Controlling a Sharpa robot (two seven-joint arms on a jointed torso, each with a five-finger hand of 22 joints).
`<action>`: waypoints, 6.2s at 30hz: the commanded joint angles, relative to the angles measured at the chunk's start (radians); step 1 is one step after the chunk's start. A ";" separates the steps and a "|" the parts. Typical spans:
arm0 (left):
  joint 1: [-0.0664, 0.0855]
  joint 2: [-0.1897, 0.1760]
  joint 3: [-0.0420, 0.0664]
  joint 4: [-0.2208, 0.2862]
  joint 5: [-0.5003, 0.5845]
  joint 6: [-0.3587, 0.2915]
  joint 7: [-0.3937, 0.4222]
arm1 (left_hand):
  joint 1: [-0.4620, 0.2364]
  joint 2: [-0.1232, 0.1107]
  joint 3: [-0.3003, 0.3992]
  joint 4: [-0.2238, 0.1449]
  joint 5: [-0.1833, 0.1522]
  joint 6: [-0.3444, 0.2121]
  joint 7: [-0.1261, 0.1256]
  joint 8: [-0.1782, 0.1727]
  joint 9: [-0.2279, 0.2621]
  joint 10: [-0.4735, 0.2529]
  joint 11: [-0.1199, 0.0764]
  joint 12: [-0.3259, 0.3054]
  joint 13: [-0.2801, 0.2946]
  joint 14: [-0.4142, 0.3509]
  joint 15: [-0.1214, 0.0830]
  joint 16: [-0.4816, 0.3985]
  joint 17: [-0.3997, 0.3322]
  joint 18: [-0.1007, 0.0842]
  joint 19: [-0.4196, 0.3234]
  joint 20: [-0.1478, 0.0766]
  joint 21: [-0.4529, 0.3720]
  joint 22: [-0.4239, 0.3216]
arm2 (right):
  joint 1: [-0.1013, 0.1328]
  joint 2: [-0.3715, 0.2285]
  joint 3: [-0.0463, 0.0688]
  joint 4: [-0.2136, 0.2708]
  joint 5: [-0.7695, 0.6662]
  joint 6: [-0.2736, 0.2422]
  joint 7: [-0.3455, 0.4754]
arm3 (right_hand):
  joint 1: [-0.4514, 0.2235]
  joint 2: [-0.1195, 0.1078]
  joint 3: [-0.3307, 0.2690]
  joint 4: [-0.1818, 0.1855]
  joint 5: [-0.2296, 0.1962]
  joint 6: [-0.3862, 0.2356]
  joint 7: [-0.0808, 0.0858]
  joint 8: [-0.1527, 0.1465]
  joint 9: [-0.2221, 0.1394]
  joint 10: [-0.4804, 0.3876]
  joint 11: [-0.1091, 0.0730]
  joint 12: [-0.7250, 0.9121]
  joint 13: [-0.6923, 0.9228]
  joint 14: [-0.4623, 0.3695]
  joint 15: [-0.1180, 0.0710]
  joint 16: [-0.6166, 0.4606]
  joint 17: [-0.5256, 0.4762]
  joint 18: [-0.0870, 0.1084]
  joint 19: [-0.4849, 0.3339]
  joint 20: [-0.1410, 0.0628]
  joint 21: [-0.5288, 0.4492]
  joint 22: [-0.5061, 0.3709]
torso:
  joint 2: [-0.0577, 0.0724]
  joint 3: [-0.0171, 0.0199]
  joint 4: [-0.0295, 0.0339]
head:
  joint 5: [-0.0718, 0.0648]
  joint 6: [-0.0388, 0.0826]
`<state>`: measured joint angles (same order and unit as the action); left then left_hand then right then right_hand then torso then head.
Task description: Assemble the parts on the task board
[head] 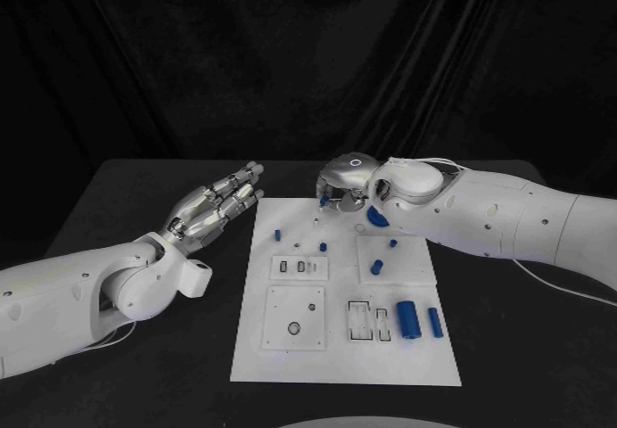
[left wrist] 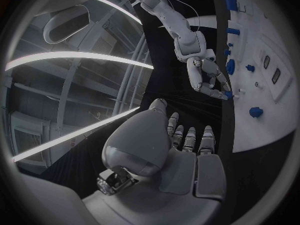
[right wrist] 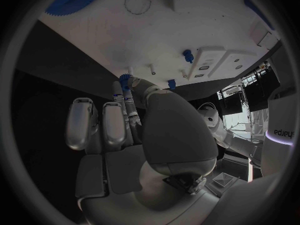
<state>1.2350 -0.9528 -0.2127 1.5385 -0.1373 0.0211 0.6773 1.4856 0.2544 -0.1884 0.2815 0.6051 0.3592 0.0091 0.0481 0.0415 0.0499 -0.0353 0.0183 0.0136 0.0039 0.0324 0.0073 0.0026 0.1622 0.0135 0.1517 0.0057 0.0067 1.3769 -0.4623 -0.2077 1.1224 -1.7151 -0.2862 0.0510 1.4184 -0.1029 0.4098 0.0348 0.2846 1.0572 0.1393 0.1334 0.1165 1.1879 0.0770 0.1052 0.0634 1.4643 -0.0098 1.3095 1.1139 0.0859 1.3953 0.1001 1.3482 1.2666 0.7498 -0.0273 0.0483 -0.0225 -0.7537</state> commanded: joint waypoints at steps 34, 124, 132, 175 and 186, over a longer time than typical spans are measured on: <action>0.001 0.018 0.001 -0.020 -0.005 0.032 0.044 | 0.012 0.000 0.008 0.000 0.006 0.000 0.002 0.004 0.000 -0.002 0.009 -0.001 -0.001 0.002 0.009 -0.003 0.000 0.018 0.001 0.009 0.007 0.001 | -0.019 0.019 0.001 -0.018 -0.001 0.053 -0.027 | -0.027 -0.031 -0.013 0.009 -0.060 -0.247 -0.060 -0.071 -0.047 -0.233 0.032 -0.042 0.001 -0.024 0.003 -0.040 -0.081 0.008 -0.062 0.000 -0.054 -0.044 | 0.001 -0.0001 0.0018 | -0.004 -0.009; -0.001 0.010 0.000 -0.028 -0.005 0.047 0.030 | 0.017 0.000 0.013 -0.002 0.009 -0.007 0.004 0.002 0.000 -0.005 0.011 -0.002 -0.002 0.002 0.014 -0.003 0.000 0.018 0.003 0.014 0.008 0.002 | -0.014 -0.312 0.000 0.186 -0.001 0.101 -0.119 | -0.106 0.020 -0.251 0.126 -0.085 -0.153 -0.008 -0.058 -0.041 0.383 -0.036 1.466 1.507 0.107 -0.014 0.261 0.457 -0.028 0.033 -0.016 0.036 0.149 | 0.000 -0.0001 -0.0010 | 0.007 -0.017; -0.002 0.009 0.000 -0.029 -0.005 0.050 0.028 | 0.018 0.000 0.014 -0.002 0.009 -0.007 0.005 0.002 0.000 -0.006 0.011 -0.002 -0.002 0.002 0.014 -0.003 0.000 0.018 0.003 0.014 0.008 0.002 | -0.024 -0.300 0.000 0.163 -0.001 0.100 -0.102 | -0.079 0.016 -0.212 0.091 0.113 -0.093 -0.010 -0.034 -0.018 0.383 -0.030 1.466 1.507 0.107 -0.008 0.261 0.457 -0.026 0.027 -0.009 0.028 0.150 | 0.000 -0.0002 -0.0011 | 0.010 -0.018; -0.002 0.021 0.000 -0.038 -0.005 0.067 0.013 | 0.025 -0.002 0.022 -0.008 0.014 -0.012 0.005 0.002 -0.001 -0.007 0.011 -0.003 -0.002 0.005 0.026 -0.001 0.001 0.018 0.006 0.022 0.010 0.003 | 0.016 -0.171 0.001 0.266 -0.001 0.066 -0.039 | -0.096 -0.009 -0.139 0.045 0.268 -0.036 -0.024 0.025 0.079 0.383 -0.036 1.466 1.507 0.107 -0.015 0.261 0.457 -0.026 0.031 -0.016 0.025 0.160 | 0.000 -0.0026 0.0014 | 0.004 -0.020; -0.002 0.025 0.000 -0.039 -0.005 0.069 0.013 | 0.027 -0.002 0.023 -0.009 0.015 -0.012 0.005 0.002 0.000 -0.007 0.011 -0.003 -0.002 0.005 0.027 -0.001 0.002 0.018 0.006 0.022 0.011 0.003 | 0.000 -0.085 0.001 0.183 -0.001 0.075 -0.022 | -0.098 -0.010 -0.132 0.042 0.265 -0.052 -0.020 0.017 0.083 0.383 -0.033 1.466 1.507 0.107 -0.013 0.261 0.457 -0.026 0.029 -0.015 0.021 0.158 | 0.000 -0.0011 -0.0003 | 0.004 -0.021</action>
<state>1.2340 -0.9294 -0.2131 1.4992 -0.1382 0.0743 0.6762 1.5014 0.2543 -0.1718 0.2702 0.6168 0.3555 0.0128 0.0481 0.0413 0.0428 -0.0283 0.0183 0.0130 0.0077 0.0504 0.0073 0.0032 0.1623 0.0209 0.1662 0.0094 0.0090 1.3801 -0.5511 -0.2077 1.3122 -1.7099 -0.2163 0.0168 1.3203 -0.1212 0.2720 0.0757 0.5519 0.9849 0.1472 0.1380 0.0931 1.4669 0.0412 1.5682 1.3079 1.4649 -0.0228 1.5682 1.3075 0.0622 1.4240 0.0861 1.3729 1.3073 0.7496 -0.0287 0.0485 -0.0186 -0.7740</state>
